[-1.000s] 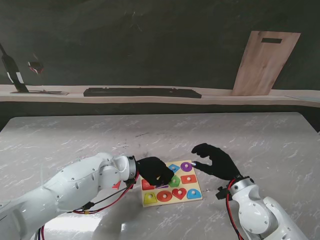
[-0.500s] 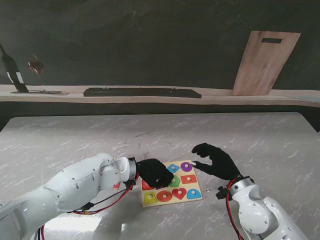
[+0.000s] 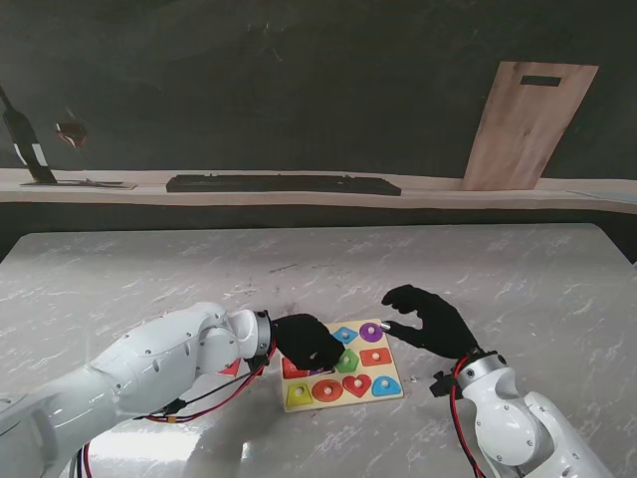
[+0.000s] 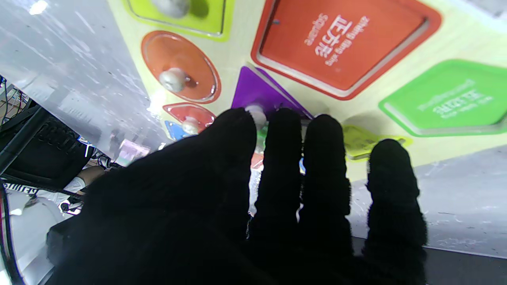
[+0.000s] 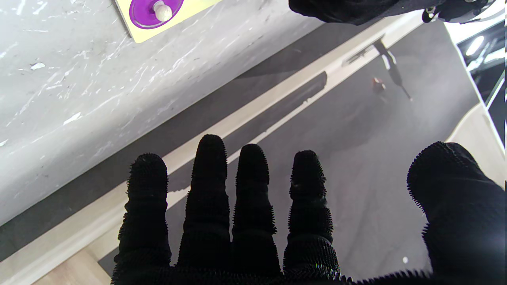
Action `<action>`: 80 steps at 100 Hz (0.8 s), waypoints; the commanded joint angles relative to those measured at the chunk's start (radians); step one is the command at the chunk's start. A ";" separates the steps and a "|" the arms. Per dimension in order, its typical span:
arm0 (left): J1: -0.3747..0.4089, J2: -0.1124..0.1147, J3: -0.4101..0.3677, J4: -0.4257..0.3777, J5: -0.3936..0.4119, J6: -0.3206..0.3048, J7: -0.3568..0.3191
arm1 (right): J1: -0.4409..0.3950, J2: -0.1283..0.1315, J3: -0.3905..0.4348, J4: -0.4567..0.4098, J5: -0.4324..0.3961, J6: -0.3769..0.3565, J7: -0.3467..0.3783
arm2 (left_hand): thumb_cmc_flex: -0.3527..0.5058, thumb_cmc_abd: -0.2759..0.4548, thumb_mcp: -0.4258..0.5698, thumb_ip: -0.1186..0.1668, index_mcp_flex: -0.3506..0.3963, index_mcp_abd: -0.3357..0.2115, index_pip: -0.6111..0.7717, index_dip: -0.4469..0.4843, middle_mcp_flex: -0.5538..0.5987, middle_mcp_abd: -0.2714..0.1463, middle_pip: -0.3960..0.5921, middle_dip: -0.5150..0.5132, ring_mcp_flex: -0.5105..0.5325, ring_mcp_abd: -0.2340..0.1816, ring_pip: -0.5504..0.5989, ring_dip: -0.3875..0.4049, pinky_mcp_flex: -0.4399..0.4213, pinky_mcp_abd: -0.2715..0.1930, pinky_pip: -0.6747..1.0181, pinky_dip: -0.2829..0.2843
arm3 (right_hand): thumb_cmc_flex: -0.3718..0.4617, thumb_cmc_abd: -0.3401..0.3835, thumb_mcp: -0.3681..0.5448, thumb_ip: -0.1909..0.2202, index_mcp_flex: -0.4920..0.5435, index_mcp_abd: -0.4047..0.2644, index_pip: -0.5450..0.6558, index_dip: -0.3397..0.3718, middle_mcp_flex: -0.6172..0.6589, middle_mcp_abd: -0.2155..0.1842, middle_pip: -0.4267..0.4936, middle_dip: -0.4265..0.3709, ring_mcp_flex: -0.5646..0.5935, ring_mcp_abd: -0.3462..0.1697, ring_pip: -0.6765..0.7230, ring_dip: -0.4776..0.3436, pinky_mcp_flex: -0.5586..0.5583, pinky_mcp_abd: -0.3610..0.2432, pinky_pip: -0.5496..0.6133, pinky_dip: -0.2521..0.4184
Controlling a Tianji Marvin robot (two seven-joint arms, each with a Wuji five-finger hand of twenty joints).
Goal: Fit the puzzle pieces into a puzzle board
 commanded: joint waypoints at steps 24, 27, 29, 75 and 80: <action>-0.019 -0.011 0.017 0.020 0.003 -0.013 0.008 | -0.006 -0.006 -0.001 -0.003 -0.002 0.000 -0.003 | 0.028 0.003 -0.017 -0.009 -0.034 -0.019 0.011 0.010 -0.018 0.011 0.007 0.007 -0.012 -0.006 0.025 -0.005 -0.012 -0.088 0.025 0.023 | -0.012 0.012 -0.017 0.029 -0.001 -0.023 -0.019 -0.003 0.015 -0.028 0.010 0.010 0.007 -0.016 0.011 0.016 -0.012 0.005 0.015 0.017; -0.020 -0.012 0.019 0.022 0.003 -0.013 0.008 | -0.006 -0.006 -0.001 -0.003 -0.002 0.000 -0.003 | 0.029 0.002 -0.019 -0.009 -0.034 -0.019 0.011 0.011 -0.018 0.011 0.007 0.007 -0.013 -0.006 0.025 -0.005 -0.012 -0.088 0.024 0.023 | -0.012 0.012 -0.017 0.029 -0.001 -0.024 -0.019 -0.003 0.016 -0.029 0.010 0.010 0.008 -0.016 0.011 0.017 -0.012 0.005 0.015 0.017; -0.021 -0.013 0.021 0.024 0.003 -0.013 0.009 | -0.006 -0.006 -0.001 -0.003 -0.002 0.000 -0.003 | 0.029 0.003 -0.021 -0.011 -0.034 -0.019 0.010 0.011 -0.018 0.011 0.007 0.007 -0.013 -0.006 0.025 -0.005 -0.013 -0.089 0.024 0.023 | -0.013 0.012 -0.017 0.029 -0.001 -0.023 -0.019 -0.003 0.017 -0.029 0.010 0.010 0.008 -0.017 0.011 0.017 -0.012 0.005 0.014 0.017; -0.038 -0.026 0.050 0.048 0.014 -0.011 0.019 | -0.004 -0.005 -0.001 0.000 0.000 0.000 0.000 | 0.048 0.003 -0.107 -0.059 -0.039 -0.007 0.000 0.012 -0.031 0.013 0.044 0.039 -0.026 -0.013 0.049 -0.021 -0.021 -0.081 0.031 0.032 | -0.012 0.013 -0.018 0.030 -0.002 -0.024 -0.019 -0.003 0.016 -0.029 0.010 0.010 0.007 -0.017 0.011 0.017 -0.012 0.005 0.014 0.017; -0.038 -0.027 0.052 0.049 0.017 -0.011 0.023 | -0.004 -0.005 -0.001 0.000 0.000 0.000 0.000 | 0.049 0.006 -0.113 -0.059 -0.041 -0.004 0.000 0.014 -0.032 0.013 0.054 0.047 -0.026 -0.013 0.054 -0.023 -0.021 -0.084 0.032 0.033 | -0.012 0.012 -0.018 0.029 -0.002 -0.023 -0.019 -0.003 0.016 -0.028 0.010 0.010 0.008 -0.018 0.011 0.017 -0.012 0.006 0.014 0.018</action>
